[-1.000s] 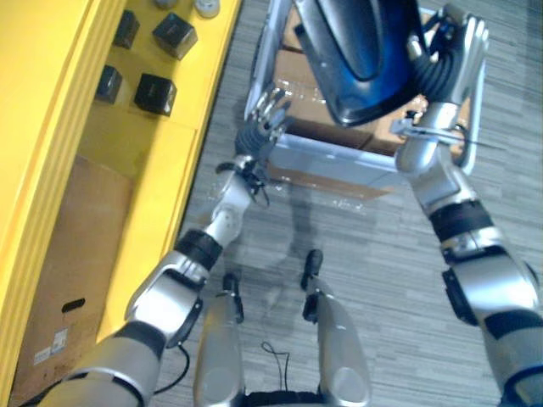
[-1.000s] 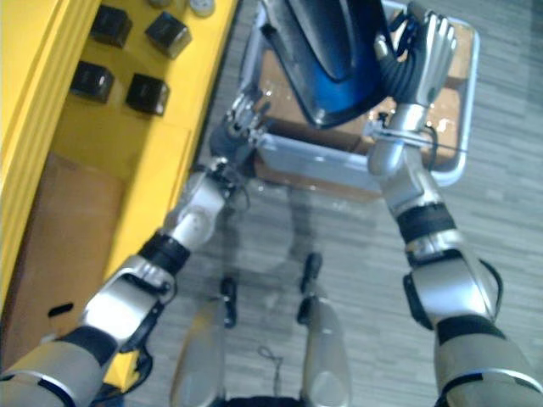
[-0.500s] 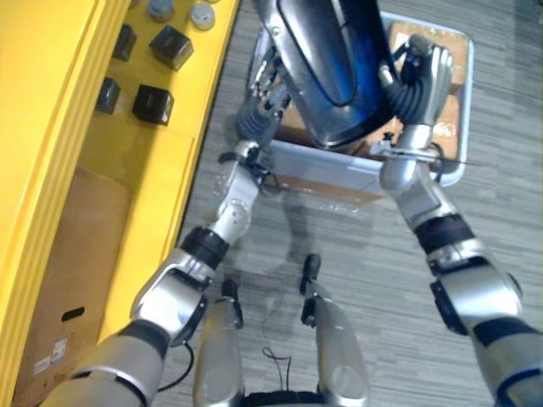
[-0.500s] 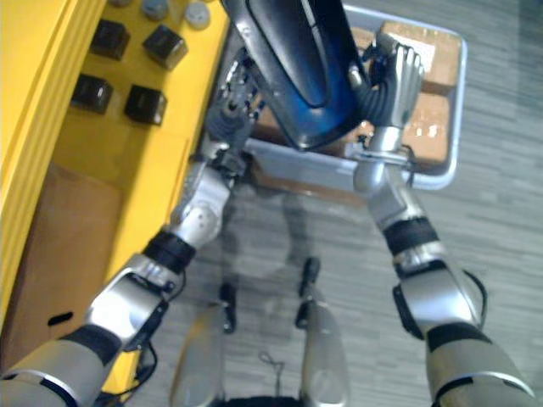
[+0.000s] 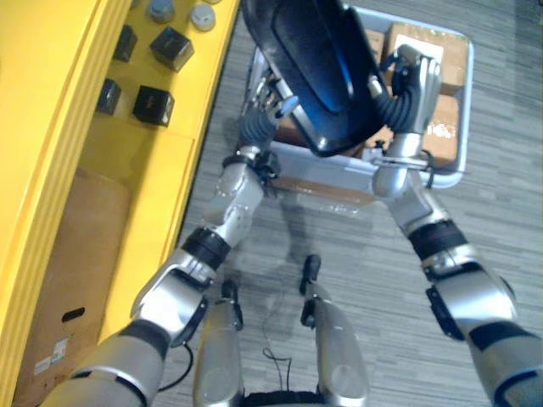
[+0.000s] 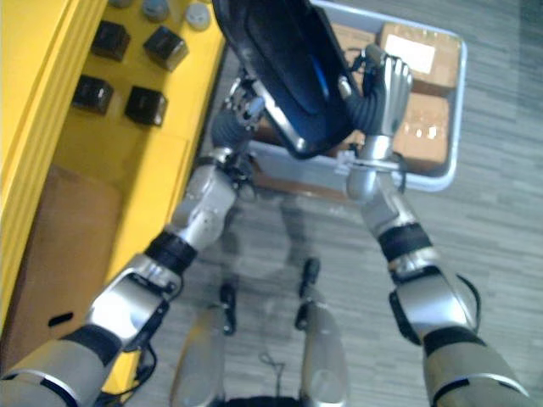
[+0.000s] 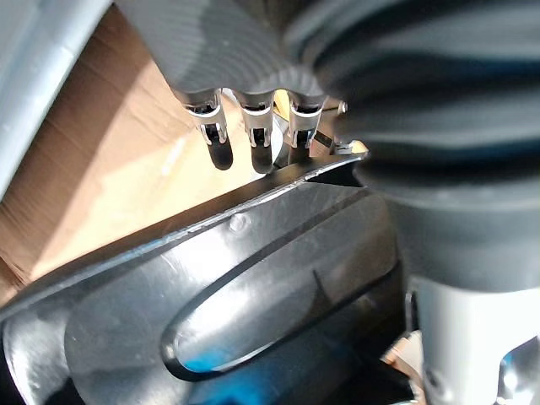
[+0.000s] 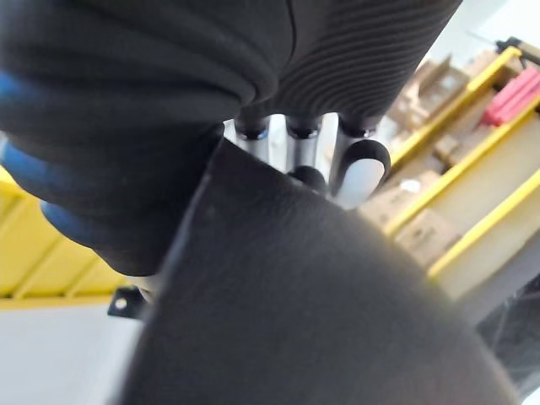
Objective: Walk over and take plastic housings, then place them on the shelf
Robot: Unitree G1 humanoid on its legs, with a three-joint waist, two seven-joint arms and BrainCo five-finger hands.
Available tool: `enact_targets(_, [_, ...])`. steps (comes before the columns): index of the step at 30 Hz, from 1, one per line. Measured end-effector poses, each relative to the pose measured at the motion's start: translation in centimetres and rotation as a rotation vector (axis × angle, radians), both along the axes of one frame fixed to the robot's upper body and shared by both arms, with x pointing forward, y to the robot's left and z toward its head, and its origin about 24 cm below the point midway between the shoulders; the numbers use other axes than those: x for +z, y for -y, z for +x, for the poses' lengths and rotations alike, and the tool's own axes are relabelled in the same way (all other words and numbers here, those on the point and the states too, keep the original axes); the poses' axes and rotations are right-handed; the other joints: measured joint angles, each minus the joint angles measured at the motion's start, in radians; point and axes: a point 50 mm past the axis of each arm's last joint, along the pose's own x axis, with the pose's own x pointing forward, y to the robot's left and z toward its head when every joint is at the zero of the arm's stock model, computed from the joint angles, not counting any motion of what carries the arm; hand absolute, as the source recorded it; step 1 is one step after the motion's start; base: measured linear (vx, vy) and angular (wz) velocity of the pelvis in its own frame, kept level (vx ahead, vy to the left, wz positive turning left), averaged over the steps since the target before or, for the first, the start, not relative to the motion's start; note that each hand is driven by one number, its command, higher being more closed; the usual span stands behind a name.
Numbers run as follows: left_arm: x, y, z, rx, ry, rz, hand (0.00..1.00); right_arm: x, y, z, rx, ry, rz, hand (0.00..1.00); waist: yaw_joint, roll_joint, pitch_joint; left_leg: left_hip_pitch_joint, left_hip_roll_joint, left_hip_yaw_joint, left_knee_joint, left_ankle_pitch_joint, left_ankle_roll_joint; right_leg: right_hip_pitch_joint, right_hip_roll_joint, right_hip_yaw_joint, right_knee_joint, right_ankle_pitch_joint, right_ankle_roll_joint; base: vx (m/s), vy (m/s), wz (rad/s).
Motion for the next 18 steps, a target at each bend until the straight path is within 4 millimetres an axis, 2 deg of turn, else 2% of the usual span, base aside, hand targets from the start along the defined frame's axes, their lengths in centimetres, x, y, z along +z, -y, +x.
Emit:
enact_targets(5, [-0.7,-0.2,0.0,0.006,-0.024,0.018,0.00,0.5,-0.9,-0.4,0.042,0.041,0.002,1.00,0.001,0.000,0.000,0.001,0.000,0.000,0.000,0.000,0.000,0.001,0.000,0.000,0.000,0.000,0.000,0.00,0.000,0.00])
enact_targets(10, [-1.7,-0.5,0.2,0.018,-0.067,0.033,0.00,0.7,-3.2,-1.1,0.123,0.082,-0.023,1.00,0.000,-0.003,-0.002,0.002,0.001,0.000,0.001,0.000,0.000,0.002,0.000,0.000,-0.001,0.000,0.000,0.00,0.000,0.00])
enact_targets(18, [-3.1,-0.9,0.3,0.030,-0.106,0.042,0.00,-0.3,-3.2,-0.6,0.071,0.030,-0.050,1.00,0.001,-0.013,-0.008,0.000,0.000,0.000,0.000,0.000,0.000,0.002,0.000,-0.001,-0.003,0.000,0.000,0.00,0.000,0.00])
